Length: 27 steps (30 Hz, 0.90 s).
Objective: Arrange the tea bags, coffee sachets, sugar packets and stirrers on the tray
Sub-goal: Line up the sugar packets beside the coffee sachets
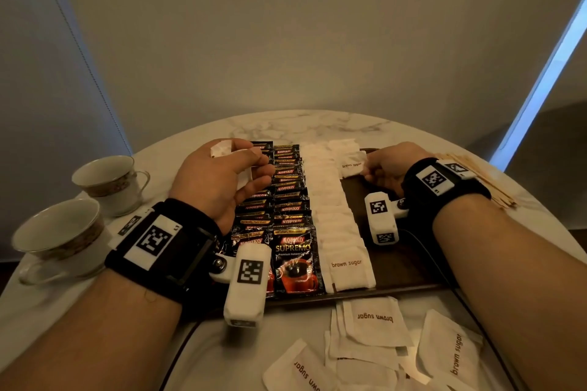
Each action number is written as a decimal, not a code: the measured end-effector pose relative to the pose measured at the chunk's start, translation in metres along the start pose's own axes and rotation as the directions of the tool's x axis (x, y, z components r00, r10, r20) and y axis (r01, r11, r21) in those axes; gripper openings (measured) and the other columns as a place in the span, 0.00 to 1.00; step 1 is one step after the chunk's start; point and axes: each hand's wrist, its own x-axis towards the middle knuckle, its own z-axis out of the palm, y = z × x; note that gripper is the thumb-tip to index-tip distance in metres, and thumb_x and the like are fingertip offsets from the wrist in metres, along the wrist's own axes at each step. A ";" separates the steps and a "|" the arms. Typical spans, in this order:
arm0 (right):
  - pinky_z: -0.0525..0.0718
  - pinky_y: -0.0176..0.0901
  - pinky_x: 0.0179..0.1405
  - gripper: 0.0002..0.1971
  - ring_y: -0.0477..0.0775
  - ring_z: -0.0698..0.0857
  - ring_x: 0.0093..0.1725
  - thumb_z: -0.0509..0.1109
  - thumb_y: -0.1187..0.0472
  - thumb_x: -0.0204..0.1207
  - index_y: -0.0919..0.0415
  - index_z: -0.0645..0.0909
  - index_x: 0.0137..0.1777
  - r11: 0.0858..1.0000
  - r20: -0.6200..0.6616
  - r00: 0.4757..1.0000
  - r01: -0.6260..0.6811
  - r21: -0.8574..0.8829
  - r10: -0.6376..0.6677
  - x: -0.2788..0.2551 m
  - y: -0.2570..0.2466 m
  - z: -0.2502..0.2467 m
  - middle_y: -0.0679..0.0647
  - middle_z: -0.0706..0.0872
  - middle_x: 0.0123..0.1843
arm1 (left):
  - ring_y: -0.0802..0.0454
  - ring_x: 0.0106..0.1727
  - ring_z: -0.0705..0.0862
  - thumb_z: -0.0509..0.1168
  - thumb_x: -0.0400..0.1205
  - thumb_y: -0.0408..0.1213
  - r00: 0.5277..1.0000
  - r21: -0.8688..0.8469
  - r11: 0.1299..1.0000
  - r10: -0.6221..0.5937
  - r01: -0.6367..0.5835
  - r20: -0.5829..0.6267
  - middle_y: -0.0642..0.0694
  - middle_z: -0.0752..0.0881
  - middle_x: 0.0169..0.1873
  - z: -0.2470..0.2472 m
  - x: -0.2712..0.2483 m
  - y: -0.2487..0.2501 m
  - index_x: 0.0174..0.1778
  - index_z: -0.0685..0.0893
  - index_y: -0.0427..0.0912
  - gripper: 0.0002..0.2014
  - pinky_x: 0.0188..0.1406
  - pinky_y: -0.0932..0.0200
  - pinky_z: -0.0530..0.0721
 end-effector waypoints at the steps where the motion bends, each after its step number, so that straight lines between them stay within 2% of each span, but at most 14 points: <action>1: 0.89 0.42 0.34 0.08 0.53 0.86 0.38 0.67 0.74 0.84 0.72 0.83 0.60 1.000 0.010 1.000 -0.001 0.004 0.001 -0.001 0.000 0.001 0.67 0.88 0.56 | 0.48 0.38 0.93 0.70 0.85 0.28 1.000 0.004 1.000 -0.002 0.002 -0.001 0.42 0.92 0.36 0.001 0.000 0.000 0.52 0.85 0.38 0.03 0.31 0.61 0.90; 4: 0.90 0.45 0.40 0.10 0.56 0.89 0.42 0.65 0.73 0.86 0.72 0.82 0.63 1.000 0.031 0.999 -0.011 0.029 0.010 -0.004 -0.001 0.002 0.68 0.89 0.56 | 0.49 0.37 0.93 0.69 0.85 0.28 1.000 0.005 1.000 -0.003 0.003 0.001 0.43 0.92 0.34 0.002 -0.002 0.000 0.51 0.86 0.39 0.03 0.32 0.61 0.91; 7: 0.92 0.48 0.48 0.10 0.57 0.89 0.47 0.66 0.72 0.86 0.72 0.80 0.64 0.997 0.039 0.999 -0.022 0.076 0.019 -0.007 -0.004 0.000 0.66 0.88 0.51 | 0.48 0.38 0.93 0.69 0.85 0.27 1.000 -0.009 1.000 -0.006 0.006 0.002 0.42 0.92 0.35 0.000 -0.002 0.002 0.51 0.85 0.38 0.03 0.31 0.61 0.91; 8: 0.93 0.48 0.48 0.09 0.57 0.88 0.47 0.65 0.71 0.86 0.71 0.79 0.63 0.995 0.043 0.999 -0.023 0.095 0.019 -0.009 -0.005 -0.001 0.64 0.86 0.48 | 0.47 0.38 0.94 0.69 0.85 0.26 1.000 -0.018 1.000 -0.010 0.010 0.003 0.41 0.92 0.36 0.000 -0.001 0.002 0.52 0.85 0.38 0.04 0.31 0.60 0.91; 9: 0.93 0.46 0.44 0.08 0.56 0.88 0.44 0.64 0.71 0.87 0.70 0.78 0.63 0.993 0.047 0.999 -0.022 0.120 0.016 -0.011 -0.006 -0.002 0.63 0.84 0.46 | 0.45 0.39 0.94 0.68 0.85 0.25 1.000 -0.029 0.999 -0.018 0.018 0.003 0.39 0.92 0.37 0.000 -0.001 0.003 0.52 0.85 0.38 0.04 0.32 0.60 0.91; 11: 0.92 0.44 0.34 0.06 0.56 0.88 0.41 0.64 0.69 0.87 0.69 0.78 0.60 0.988 0.066 0.998 -0.005 0.157 -0.006 -0.014 -0.008 -0.002 0.61 0.83 0.43 | 0.42 0.42 0.95 0.66 0.84 0.22 0.999 -0.059 0.997 -0.047 0.047 0.005 0.36 0.92 0.42 0.001 0.000 0.003 0.55 0.83 0.37 0.08 0.37 0.56 0.94; 12: 0.92 0.45 0.35 0.05 0.57 0.89 0.41 0.65 0.68 0.87 0.68 0.79 0.59 0.987 0.082 0.997 0.002 0.160 -0.015 -0.016 -0.008 0.000 0.61 0.84 0.43 | 0.40 0.45 0.95 0.63 0.83 0.19 0.998 -0.078 0.995 -0.065 0.065 0.012 0.34 0.92 0.45 0.001 0.000 0.003 0.56 0.82 0.36 0.11 0.41 0.54 0.95; 14: 0.92 0.48 0.43 0.04 0.60 0.91 0.45 0.68 0.67 0.86 0.68 0.81 0.56 0.991 0.113 0.993 0.013 0.134 -0.028 -0.018 -0.005 0.003 0.62 0.87 0.43 | 0.37 0.49 0.95 0.56 0.81 0.16 0.995 -0.103 0.990 -0.094 0.098 0.043 0.31 0.90 0.50 0.003 -0.003 0.003 0.55 0.79 0.35 0.14 0.50 0.49 0.94; 16: 0.92 0.49 0.47 0.06 0.60 0.92 0.46 0.70 0.66 0.85 0.69 0.83 0.56 0.994 0.131 0.991 0.022 0.107 -0.036 -0.019 -0.003 0.006 0.63 0.89 0.45 | 0.35 0.51 0.94 0.50 0.80 0.13 0.991 -0.116 0.986 -0.114 0.122 0.071 0.30 0.90 0.53 0.004 -0.004 0.002 0.55 0.77 0.36 0.18 0.56 0.45 0.93; 18: 0.92 0.49 0.46 0.06 0.61 0.92 0.46 0.70 0.66 0.84 0.70 0.83 0.57 0.993 0.139 0.990 0.022 0.117 -0.039 -0.020 -0.002 0.006 0.63 0.89 0.45 | 0.34 0.53 0.94 0.47 0.79 0.11 0.987 -0.127 0.982 -0.126 0.137 0.096 0.29 0.90 0.55 0.004 -0.004 0.001 0.57 0.76 0.37 0.22 0.59 0.44 0.91; 21: 0.91 0.47 0.42 0.07 0.59 0.91 0.42 0.72 0.66 0.83 0.69 0.84 0.56 0.982 0.154 0.984 0.067 0.174 -0.094 -0.025 -0.005 0.005 0.61 0.88 0.43 | 0.33 0.58 0.92 0.48 0.80 0.09 0.984 -0.149 0.980 -0.109 0.131 0.143 0.29 0.90 0.58 0.004 -0.003 0.000 0.64 0.75 0.38 0.26 0.62 0.44 0.90; 24: 0.84 0.42 0.33 0.09 0.51 0.84 0.33 0.75 0.62 0.81 0.67 0.87 0.55 0.953 0.212 0.939 0.230 0.199 -0.271 -0.041 -0.011 0.010 0.56 0.84 0.40 | 0.34 0.57 0.93 0.53 0.82 0.09 0.981 -0.160 0.983 -0.063 0.093 0.183 0.29 0.90 0.58 0.005 -0.005 -0.001 0.71 0.74 0.38 0.27 0.59 0.45 0.91; 27: 0.76 0.41 0.32 0.11 0.47 0.79 0.34 0.79 0.54 0.78 0.61 0.90 0.52 0.894 0.326 0.833 0.424 0.142 -0.447 -0.065 -0.016 0.022 0.50 0.84 0.38 | 0.33 0.55 0.93 0.62 0.81 0.11 0.976 -0.149 0.986 -0.048 0.081 0.214 0.27 0.89 0.60 0.006 -0.008 -0.002 0.71 0.75 0.37 0.26 0.46 0.50 0.94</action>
